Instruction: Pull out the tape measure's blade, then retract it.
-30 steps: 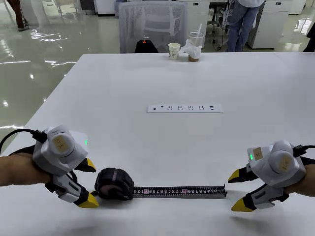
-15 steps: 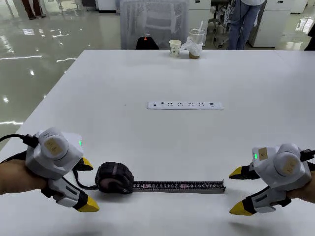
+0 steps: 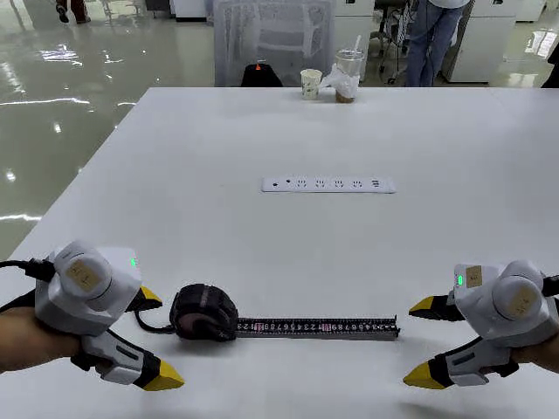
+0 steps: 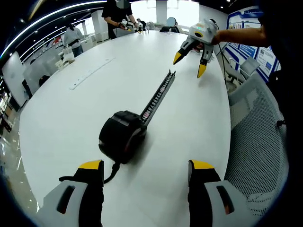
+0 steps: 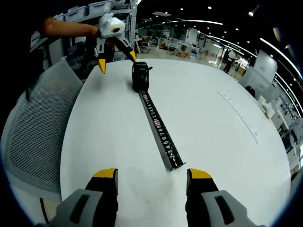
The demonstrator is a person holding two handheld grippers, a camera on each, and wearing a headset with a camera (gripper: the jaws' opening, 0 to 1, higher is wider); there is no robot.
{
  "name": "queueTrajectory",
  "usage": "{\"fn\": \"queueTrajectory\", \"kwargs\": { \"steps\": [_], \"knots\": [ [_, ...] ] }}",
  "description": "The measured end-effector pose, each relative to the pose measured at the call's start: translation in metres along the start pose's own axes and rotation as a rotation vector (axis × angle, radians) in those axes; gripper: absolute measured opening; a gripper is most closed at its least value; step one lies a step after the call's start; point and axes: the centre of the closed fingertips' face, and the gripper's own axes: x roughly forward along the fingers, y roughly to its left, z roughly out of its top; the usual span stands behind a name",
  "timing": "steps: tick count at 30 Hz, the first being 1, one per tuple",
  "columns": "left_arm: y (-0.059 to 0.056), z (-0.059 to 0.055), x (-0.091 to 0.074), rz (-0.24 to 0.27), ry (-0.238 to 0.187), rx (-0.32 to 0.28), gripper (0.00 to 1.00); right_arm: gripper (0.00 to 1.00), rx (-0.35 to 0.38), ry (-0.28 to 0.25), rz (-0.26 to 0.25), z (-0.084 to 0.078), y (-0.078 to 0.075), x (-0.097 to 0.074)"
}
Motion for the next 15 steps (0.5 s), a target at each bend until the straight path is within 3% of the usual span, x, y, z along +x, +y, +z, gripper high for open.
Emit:
{"fn": "queueTrajectory", "kwargs": {
  "steps": [15],
  "knots": [
    [-0.013,0.004,-0.004,0.061,-0.082,-0.103,0.73,0.65,0.096,-0.057,-0.049,0.007,0.016,-0.004]
  ]
}}
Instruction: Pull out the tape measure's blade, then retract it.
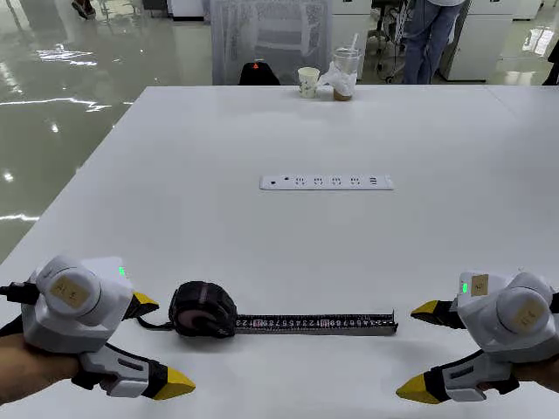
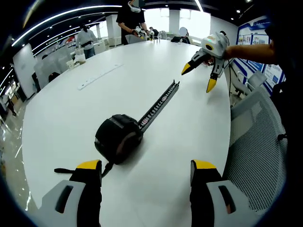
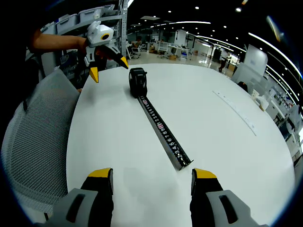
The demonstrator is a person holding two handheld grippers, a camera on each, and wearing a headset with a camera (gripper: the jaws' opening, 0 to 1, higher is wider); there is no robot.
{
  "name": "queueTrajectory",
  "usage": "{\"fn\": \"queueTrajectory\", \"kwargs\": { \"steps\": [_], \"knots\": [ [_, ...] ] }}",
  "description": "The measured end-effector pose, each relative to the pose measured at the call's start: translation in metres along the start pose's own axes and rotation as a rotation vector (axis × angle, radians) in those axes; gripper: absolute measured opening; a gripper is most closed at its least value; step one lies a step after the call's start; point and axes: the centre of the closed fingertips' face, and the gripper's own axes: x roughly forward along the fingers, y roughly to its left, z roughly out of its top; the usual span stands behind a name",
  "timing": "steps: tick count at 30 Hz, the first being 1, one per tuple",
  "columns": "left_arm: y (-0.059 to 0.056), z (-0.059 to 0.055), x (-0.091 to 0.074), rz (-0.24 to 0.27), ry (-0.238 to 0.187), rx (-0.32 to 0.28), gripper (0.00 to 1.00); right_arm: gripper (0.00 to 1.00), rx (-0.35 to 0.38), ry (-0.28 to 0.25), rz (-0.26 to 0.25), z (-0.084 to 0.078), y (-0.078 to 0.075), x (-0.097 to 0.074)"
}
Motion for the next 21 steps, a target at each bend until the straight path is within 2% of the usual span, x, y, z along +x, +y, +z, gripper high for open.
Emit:
{"fn": "queueTrajectory", "kwargs": {
  "steps": [8,21],
  "knots": [
    [-0.008,-0.002,-0.002,0.037,-0.042,-0.066,0.76,0.69,0.051,-0.034,-0.032,0.003,0.003,-0.002],
    [-0.019,-0.004,-0.005,0.084,-0.085,-0.12,0.83,0.77,0.121,-0.084,-0.08,0.008,0.011,-0.008]
  ]
}}
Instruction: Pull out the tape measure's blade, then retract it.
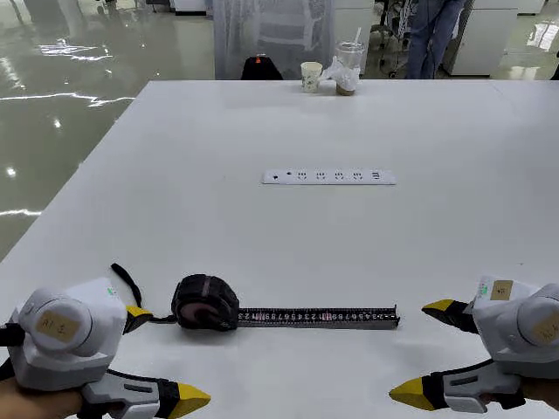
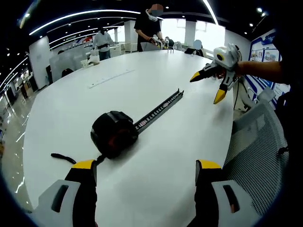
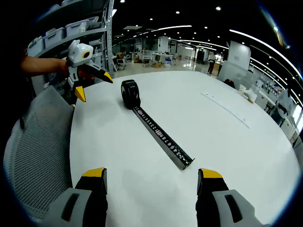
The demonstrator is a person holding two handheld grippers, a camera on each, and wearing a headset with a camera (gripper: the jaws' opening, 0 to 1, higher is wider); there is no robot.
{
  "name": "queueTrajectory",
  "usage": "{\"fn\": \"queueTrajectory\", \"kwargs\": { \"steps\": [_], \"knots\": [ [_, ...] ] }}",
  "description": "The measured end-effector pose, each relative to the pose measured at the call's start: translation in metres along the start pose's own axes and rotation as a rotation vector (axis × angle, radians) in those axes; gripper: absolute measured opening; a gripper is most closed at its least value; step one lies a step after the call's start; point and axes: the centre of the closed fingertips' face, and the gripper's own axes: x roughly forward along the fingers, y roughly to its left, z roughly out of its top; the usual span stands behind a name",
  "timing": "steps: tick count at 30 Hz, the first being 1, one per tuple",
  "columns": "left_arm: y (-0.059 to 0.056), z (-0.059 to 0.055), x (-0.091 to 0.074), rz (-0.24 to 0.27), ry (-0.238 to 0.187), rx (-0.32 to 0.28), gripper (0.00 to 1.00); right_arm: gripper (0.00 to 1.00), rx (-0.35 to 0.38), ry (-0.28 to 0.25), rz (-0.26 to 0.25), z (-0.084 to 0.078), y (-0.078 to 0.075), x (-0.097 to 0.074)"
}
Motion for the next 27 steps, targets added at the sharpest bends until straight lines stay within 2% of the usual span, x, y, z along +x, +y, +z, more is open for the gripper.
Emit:
{"fn": "queueTrajectory", "kwargs": {
  "steps": [15,17,22,27],
  "knots": [
    [-0.011,0.001,-0.007,0.048,-0.053,-0.05,0.89,0.85,0.083,-0.06,-0.057,0.003,0.019,-0.004],
    [-0.014,0.002,-0.007,0.051,-0.061,-0.056,0.89,0.89,0.081,-0.068,-0.078,0.005,0.02,-0.004],
    [-0.016,0.006,-0.01,0.081,-0.094,-0.077,0.9,0.91,0.108,-0.092,-0.106,0.009,0.021,-0.006],
    [-0.019,0.005,-0.013,0.104,-0.113,-0.088,0.91,0.94,0.141,-0.112,-0.124,0.013,0.025,-0.008]
  ]
}}
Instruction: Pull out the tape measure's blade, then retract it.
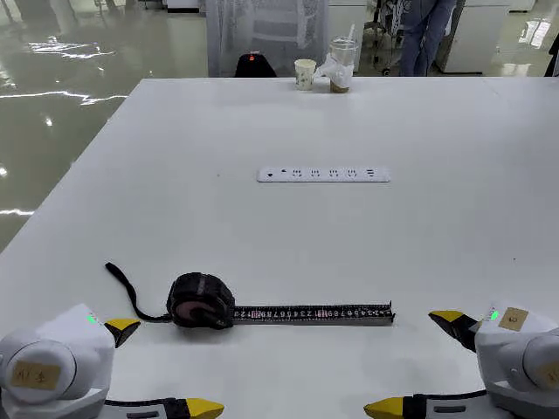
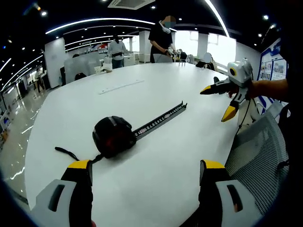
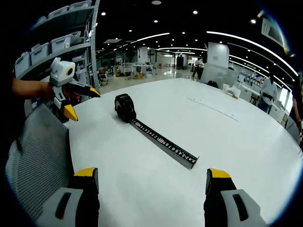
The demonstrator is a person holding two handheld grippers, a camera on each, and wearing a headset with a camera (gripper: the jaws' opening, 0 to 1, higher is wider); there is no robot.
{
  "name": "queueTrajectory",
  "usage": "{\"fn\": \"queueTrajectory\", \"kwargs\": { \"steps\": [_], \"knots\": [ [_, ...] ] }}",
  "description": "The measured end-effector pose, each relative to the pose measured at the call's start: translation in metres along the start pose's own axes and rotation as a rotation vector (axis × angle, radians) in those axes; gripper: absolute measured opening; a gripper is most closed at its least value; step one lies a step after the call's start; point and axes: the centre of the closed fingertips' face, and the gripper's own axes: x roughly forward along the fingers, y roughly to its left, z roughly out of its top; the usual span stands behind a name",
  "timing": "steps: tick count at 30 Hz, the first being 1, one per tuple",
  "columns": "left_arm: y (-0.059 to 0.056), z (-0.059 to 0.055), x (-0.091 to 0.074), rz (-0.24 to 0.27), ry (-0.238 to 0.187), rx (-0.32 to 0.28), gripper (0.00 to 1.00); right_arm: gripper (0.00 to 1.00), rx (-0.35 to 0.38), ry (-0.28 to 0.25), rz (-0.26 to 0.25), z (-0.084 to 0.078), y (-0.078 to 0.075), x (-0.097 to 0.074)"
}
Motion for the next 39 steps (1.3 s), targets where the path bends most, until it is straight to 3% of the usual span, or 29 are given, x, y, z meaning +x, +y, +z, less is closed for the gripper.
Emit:
{"fn": "queueTrajectory", "kwargs": {
  "steps": [9,23,39],
  "knots": [
    [-0.005,0.0,-0.008,0.041,-0.035,-0.058,0.93,0.99,0.043,-0.019,-0.045,0.002,0.007,-0.002],
    [-0.012,0.007,-0.01,0.088,-0.075,-0.104,0.99,0.99,0.108,-0.052,-0.129,0.007,0.012,-0.006],
    [-0.017,0.008,-0.012,0.131,-0.098,-0.152,0.99,0.99,0.145,-0.063,-0.162,0.01,0.024,-0.006]
  ]
}}
